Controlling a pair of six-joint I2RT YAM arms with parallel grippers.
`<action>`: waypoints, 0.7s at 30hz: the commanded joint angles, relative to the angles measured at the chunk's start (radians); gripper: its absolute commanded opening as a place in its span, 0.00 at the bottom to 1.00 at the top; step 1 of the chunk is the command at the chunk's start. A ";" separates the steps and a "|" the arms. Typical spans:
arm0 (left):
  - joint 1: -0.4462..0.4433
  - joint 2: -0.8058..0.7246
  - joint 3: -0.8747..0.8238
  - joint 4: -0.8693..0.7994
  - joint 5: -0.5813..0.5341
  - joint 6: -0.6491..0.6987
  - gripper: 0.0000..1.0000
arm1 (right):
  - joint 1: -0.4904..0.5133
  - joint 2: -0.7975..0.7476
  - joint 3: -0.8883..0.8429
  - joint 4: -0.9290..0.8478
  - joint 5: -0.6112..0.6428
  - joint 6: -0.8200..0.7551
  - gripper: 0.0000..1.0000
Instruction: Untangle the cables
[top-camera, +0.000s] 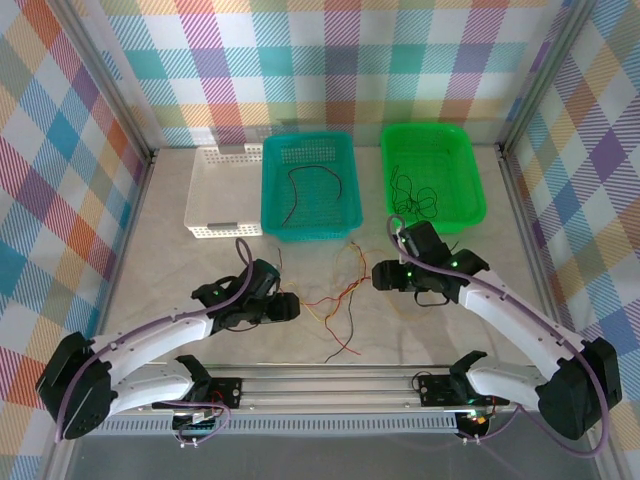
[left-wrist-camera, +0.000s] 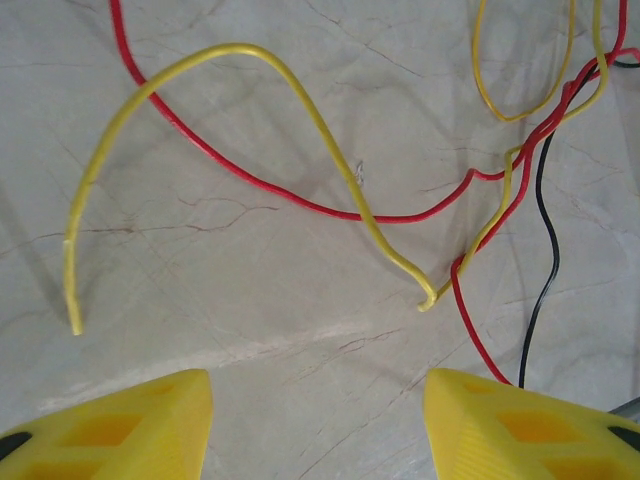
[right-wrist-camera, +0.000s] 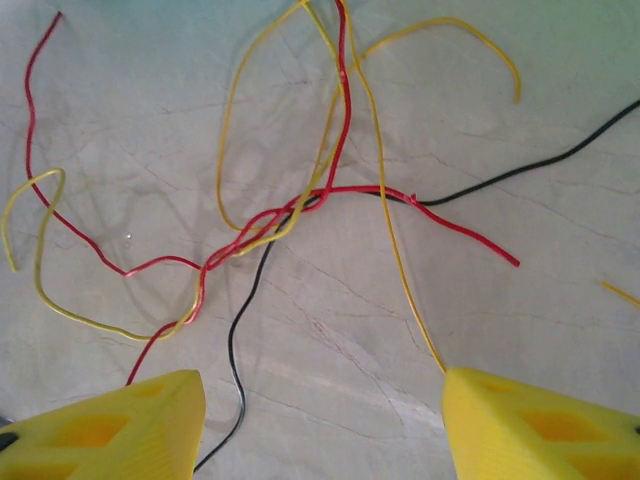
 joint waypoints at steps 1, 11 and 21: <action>-0.035 0.031 0.051 0.043 -0.047 -0.024 0.57 | 0.014 -0.019 -0.029 0.040 0.013 0.029 0.65; -0.111 0.200 0.144 0.042 -0.110 -0.018 0.57 | 0.045 -0.038 -0.065 0.045 0.031 0.030 0.65; -0.120 0.299 0.164 0.043 -0.109 0.006 0.47 | 0.048 -0.066 -0.123 0.082 -0.003 0.042 0.65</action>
